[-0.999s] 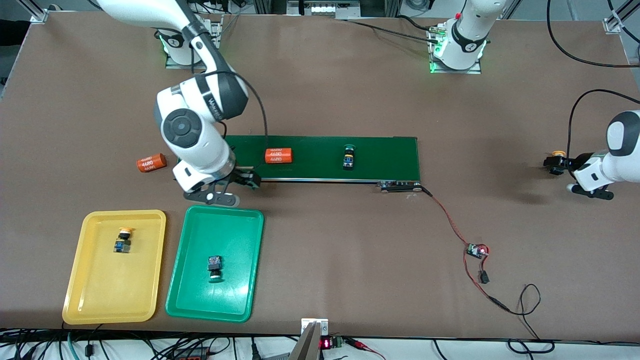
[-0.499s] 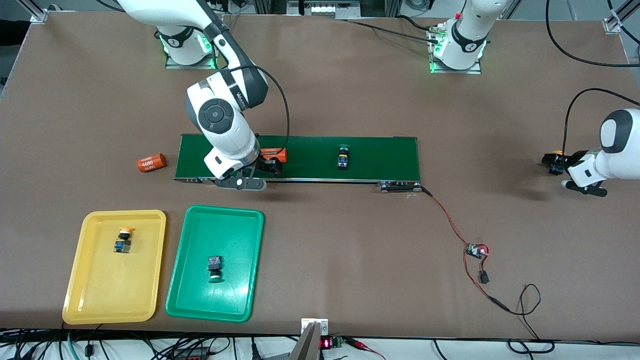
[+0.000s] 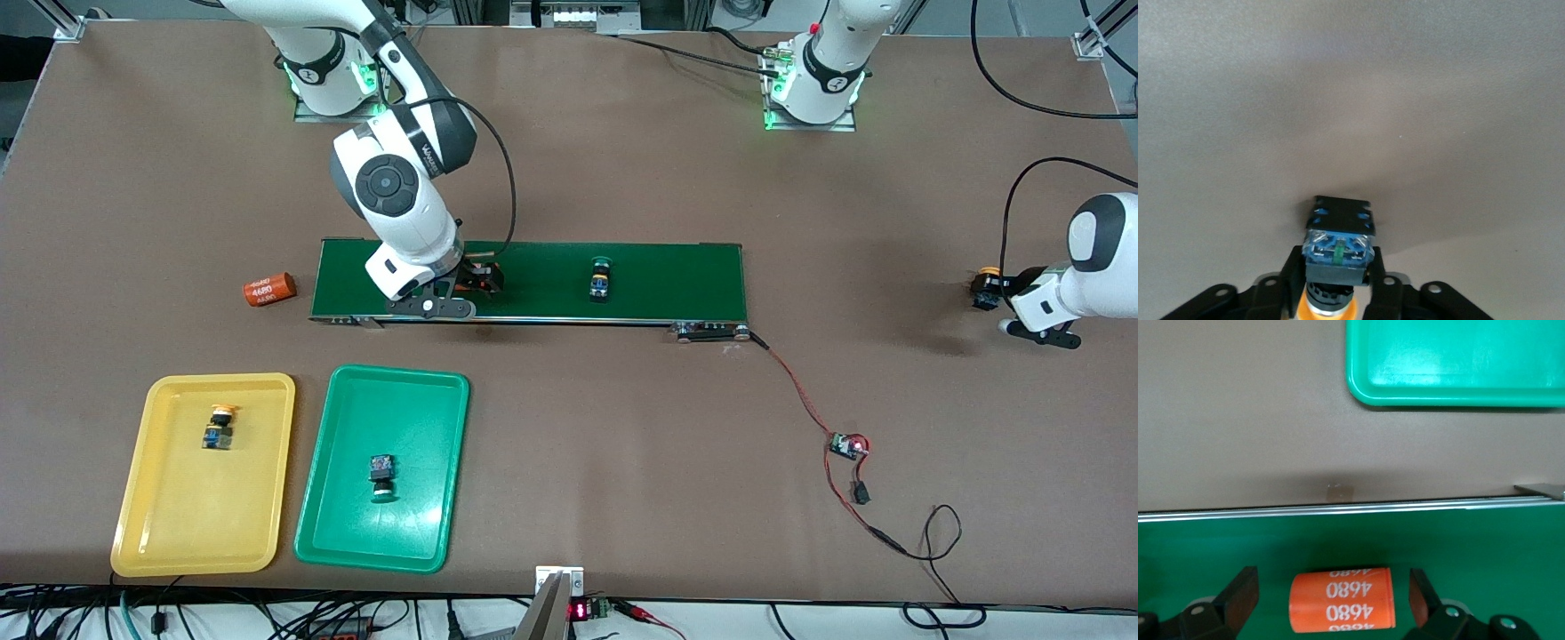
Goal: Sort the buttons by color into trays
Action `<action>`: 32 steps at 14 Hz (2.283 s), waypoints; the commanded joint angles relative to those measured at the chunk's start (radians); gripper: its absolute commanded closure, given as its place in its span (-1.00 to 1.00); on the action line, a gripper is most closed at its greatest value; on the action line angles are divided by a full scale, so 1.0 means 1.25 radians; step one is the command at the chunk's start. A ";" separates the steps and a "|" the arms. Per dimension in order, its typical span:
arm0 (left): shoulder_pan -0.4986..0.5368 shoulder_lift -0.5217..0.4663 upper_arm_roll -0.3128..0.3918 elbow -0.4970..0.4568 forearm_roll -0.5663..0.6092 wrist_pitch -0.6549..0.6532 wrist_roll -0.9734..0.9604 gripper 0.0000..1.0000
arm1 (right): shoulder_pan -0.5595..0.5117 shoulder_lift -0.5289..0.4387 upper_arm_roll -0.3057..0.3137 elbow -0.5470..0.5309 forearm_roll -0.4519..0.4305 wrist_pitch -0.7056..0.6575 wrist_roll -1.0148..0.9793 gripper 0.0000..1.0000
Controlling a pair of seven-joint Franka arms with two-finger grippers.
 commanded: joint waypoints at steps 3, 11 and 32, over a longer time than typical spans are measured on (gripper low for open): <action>-0.003 -0.006 -0.021 0.025 0.003 -0.021 0.013 0.57 | 0.001 -0.019 0.010 -0.028 -0.007 0.013 0.024 -1.00; -0.117 -0.008 -0.199 0.165 -0.161 -0.313 -0.062 0.62 | 0.000 -0.015 0.010 -0.027 -0.009 0.023 0.024 -1.00; -0.632 0.092 -0.180 0.171 -0.392 -0.141 -0.788 0.65 | 0.017 -0.006 0.010 -0.048 -0.009 0.051 0.055 -1.00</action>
